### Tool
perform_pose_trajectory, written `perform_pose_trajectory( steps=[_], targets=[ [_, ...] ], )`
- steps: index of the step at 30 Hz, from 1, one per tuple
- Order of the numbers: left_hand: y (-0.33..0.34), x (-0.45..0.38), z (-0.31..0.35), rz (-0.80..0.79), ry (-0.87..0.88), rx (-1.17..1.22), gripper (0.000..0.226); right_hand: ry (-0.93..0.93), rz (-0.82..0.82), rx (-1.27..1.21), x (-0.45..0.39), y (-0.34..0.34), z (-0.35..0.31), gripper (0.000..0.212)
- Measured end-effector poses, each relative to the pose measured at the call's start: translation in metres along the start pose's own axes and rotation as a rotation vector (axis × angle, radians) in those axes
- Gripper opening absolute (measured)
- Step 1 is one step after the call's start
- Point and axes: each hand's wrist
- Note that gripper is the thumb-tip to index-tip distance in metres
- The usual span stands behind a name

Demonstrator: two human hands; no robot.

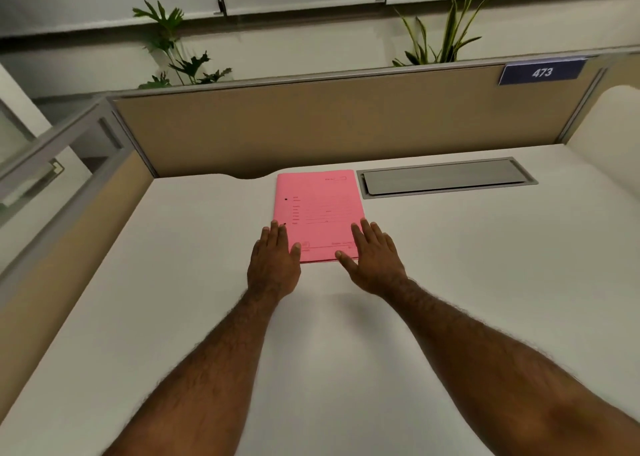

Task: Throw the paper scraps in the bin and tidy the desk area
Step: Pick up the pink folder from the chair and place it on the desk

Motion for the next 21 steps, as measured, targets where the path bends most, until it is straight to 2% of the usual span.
perform_pose_trajectory(
  steps=[8, 21],
  targets=[
    [-0.019, 0.12, 0.003, 0.067, 0.016, 0.065, 0.067, -0.01, 0.088, 0.007, 0.114, 0.005, -0.031, 0.078],
    [-0.032, 0.297, 0.006, 0.079, 0.027, 0.07, 0.068, -0.018, 0.171, -0.023, 0.285, 0.02, -0.059, 0.079]
  ],
)
Point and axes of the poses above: each hand's wrist, its own x-axis away from the middle knuckle, its own y-axis out of the palm, z = x × y, and after that the axes turned 9 degrees about -z, right-handed
